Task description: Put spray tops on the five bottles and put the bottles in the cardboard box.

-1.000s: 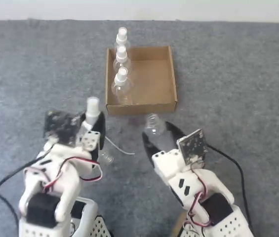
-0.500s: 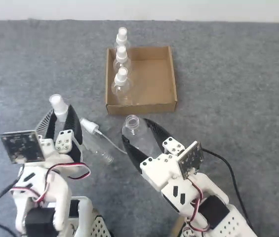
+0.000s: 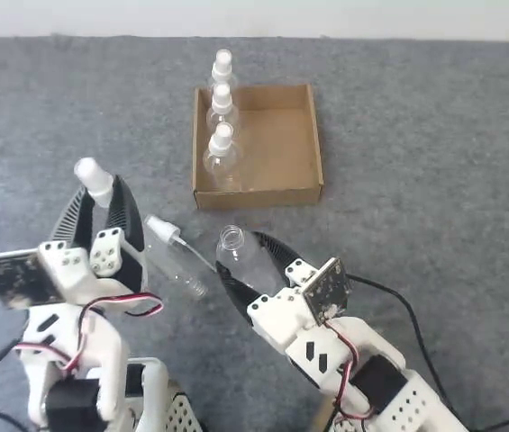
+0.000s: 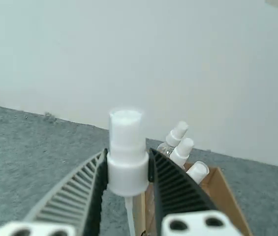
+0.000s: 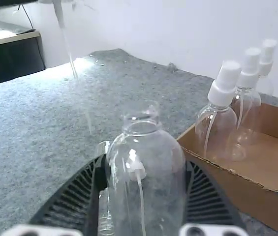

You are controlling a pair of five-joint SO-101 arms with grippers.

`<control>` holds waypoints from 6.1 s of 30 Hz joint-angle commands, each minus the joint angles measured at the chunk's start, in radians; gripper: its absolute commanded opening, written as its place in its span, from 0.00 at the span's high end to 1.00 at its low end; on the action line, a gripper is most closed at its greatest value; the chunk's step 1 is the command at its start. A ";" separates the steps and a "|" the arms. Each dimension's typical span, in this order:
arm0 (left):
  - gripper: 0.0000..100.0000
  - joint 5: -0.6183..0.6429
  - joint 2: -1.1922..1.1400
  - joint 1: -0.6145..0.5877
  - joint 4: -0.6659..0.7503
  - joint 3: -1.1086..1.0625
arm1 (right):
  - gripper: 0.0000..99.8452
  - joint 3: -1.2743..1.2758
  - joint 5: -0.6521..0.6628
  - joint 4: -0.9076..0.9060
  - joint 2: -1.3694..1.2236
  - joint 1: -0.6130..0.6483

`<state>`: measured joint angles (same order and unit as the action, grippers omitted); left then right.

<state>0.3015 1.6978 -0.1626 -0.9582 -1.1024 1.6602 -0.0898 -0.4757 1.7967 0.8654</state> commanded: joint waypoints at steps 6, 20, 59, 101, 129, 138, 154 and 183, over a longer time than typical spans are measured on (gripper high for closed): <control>0.99 0.060 0.011 0.006 0.173 0.016 | 0.90 0.021 -0.003 0.015 0.015 0.001; 0.99 0.129 0.011 0.101 0.370 0.054 | 0.90 0.021 -0.003 -0.028 0.012 -0.079; 0.99 0.124 0.011 0.379 0.269 0.101 | 0.90 0.023 0.083 -0.028 0.010 -0.074; 0.99 -0.012 0.011 0.566 0.261 -0.170 | 0.90 0.023 0.083 -0.048 0.013 -0.081; 0.79 -0.040 0.011 0.560 0.153 -0.165 | 0.90 0.023 0.083 -0.047 0.016 -0.081; 0.77 -0.012 0.025 0.454 0.094 -0.101 | 0.90 0.023 0.083 -0.045 0.016 -0.082; 0.77 -0.014 0.123 0.414 0.052 -0.111 | 0.90 0.023 0.078 -0.044 0.016 -0.136; 0.78 -0.173 0.123 0.310 -0.190 -0.151 | 0.90 -0.012 -0.048 -0.051 0.018 -0.255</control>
<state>0.1312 1.8052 0.1488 -1.1607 -1.2375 1.6617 -0.1158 -0.5232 1.7967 0.6229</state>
